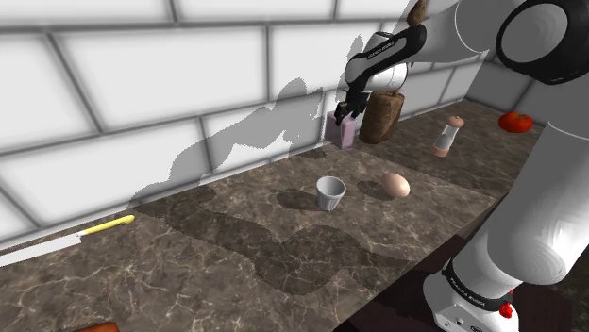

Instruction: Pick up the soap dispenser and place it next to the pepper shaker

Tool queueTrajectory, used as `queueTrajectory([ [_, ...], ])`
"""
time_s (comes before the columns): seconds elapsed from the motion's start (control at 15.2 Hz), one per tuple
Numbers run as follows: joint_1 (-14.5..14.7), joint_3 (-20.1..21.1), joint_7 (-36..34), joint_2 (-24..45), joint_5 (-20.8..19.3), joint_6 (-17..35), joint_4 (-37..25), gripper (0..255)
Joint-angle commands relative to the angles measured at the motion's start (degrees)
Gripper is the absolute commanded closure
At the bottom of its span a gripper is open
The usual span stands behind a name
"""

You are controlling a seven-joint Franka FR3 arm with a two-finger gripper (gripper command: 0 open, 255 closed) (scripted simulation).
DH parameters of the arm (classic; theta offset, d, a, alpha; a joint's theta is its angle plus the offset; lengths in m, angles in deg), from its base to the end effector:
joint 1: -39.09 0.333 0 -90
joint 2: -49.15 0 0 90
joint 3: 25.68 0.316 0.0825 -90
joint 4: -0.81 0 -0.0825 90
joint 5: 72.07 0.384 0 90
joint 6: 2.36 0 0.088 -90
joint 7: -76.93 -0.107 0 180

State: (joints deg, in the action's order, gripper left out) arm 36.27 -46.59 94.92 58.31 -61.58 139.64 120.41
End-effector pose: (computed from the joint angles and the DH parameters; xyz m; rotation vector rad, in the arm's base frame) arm 0.5442 -0.2344 0.3778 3.0797 -0.3395 0.3959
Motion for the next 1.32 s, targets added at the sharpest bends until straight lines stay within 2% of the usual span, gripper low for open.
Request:
queueTrajectory([
  [0.0, 0.16, -0.20, -0.63, -1.02, -0.82, -1.38, -0.48, 255],
  [1.25, 0.66, -0.76, -4.21, -6.80, -5.23, -14.89, -8.81, 255],
])
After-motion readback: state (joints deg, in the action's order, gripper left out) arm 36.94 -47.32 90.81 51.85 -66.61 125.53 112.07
